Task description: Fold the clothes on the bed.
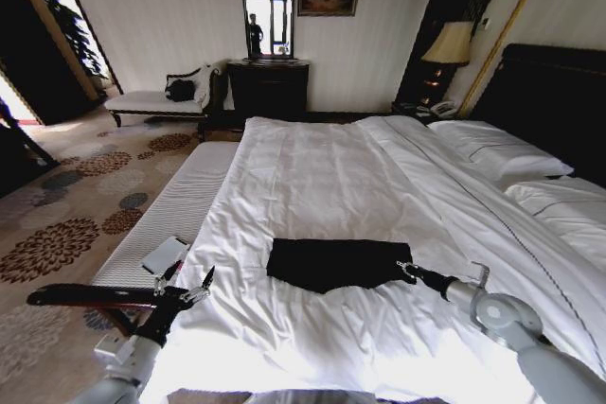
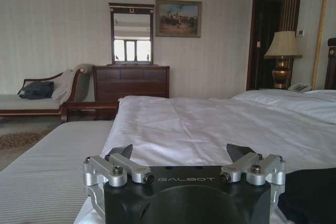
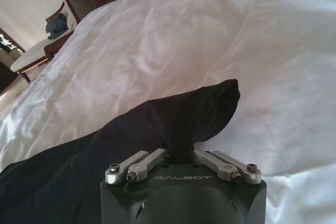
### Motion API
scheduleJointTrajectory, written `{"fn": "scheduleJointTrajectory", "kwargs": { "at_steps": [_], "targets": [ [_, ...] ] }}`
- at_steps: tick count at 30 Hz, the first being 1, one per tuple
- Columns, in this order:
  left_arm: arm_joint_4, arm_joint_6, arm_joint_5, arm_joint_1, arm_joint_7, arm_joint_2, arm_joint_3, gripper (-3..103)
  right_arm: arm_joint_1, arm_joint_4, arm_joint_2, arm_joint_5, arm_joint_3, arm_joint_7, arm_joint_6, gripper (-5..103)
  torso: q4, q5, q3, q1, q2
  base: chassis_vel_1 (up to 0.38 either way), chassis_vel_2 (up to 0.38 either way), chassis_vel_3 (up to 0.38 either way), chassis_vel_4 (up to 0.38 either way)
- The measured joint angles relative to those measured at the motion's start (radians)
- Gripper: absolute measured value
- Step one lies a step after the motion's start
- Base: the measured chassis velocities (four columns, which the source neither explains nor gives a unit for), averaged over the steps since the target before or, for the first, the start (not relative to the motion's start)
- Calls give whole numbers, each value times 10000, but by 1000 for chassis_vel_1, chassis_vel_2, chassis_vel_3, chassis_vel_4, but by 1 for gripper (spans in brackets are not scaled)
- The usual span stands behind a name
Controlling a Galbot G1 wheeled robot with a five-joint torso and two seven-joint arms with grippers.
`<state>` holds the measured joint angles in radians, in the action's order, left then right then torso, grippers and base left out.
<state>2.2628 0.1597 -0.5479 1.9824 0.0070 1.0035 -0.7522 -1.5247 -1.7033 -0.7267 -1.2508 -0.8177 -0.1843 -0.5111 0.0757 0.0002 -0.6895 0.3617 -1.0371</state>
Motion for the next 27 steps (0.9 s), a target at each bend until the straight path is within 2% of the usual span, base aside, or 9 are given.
{"fn": "scheduleJointTrajectory", "kwargs": {
  "at_steps": [11,20,27],
  "targets": [
    [0,0,0,0,0,0,0,100,176,967,283,1322,-250,-358,343,4,0,-2,0,0,0,0,0,0,0],
    [0,1,0,0,0,0,0,100,228,-612,193,1894,144,84,281,4,-2,-3,0,0,0,0,0,0,0],
    [0,1,0,0,0,0,0,100,487,-1956,563,1900,912,690,-19,4,-1,-3,0,0,0,0,0,0,0]
  ]
}}
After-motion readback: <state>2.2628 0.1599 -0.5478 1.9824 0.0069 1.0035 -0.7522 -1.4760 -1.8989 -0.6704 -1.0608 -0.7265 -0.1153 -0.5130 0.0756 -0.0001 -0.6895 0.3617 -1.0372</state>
